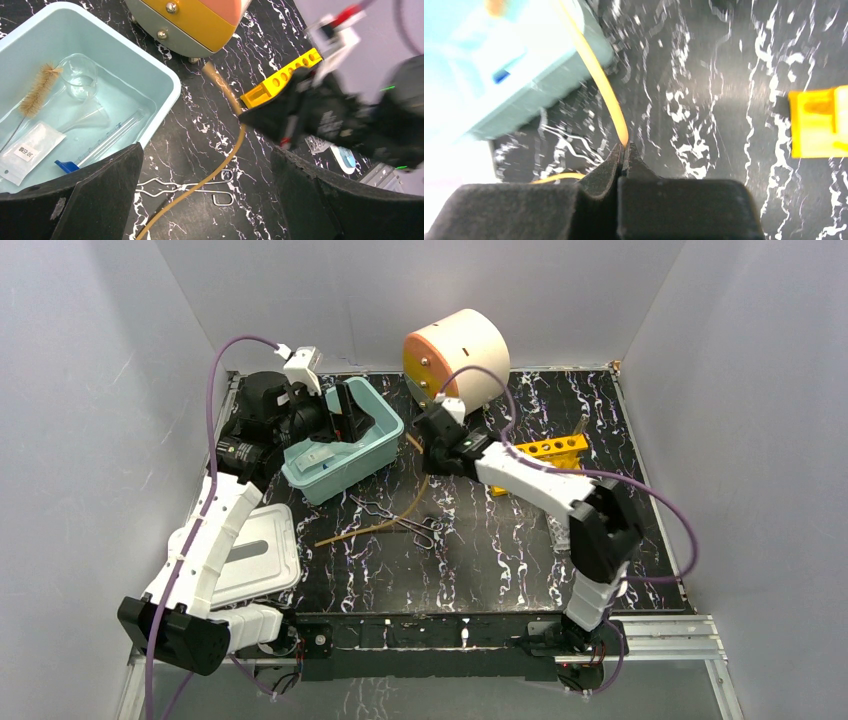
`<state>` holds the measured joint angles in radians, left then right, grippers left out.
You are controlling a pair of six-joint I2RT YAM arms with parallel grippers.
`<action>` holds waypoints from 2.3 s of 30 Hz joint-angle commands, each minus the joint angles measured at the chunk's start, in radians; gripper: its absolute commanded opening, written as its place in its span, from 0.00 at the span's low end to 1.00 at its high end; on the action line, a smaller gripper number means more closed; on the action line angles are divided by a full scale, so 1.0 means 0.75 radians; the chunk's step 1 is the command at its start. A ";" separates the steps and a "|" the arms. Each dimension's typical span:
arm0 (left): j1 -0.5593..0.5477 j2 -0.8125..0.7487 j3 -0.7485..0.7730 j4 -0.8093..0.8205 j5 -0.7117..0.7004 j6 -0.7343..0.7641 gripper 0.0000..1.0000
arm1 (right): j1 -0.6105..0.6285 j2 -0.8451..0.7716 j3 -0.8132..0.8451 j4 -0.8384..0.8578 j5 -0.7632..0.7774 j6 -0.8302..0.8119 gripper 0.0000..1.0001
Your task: Organize the chemistry lab equipment
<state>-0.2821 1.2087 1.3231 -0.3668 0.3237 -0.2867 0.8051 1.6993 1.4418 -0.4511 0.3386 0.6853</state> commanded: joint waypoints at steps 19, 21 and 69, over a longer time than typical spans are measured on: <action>-0.197 0.130 -0.071 0.476 0.407 -0.178 0.83 | -0.272 -0.387 0.158 0.211 -0.476 0.014 0.00; -0.209 0.151 -0.089 0.544 0.394 -0.199 0.78 | -0.284 -0.400 0.165 0.221 -0.515 0.046 0.00; -0.370 0.191 0.221 0.149 -0.125 0.219 0.00 | -0.435 -0.534 0.030 0.199 -0.531 0.121 0.73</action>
<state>-0.5713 1.4029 1.3666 -0.0662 0.3496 -0.3004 0.4843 1.3674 1.4960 -0.3264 -0.0971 0.8188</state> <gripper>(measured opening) 0.017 0.717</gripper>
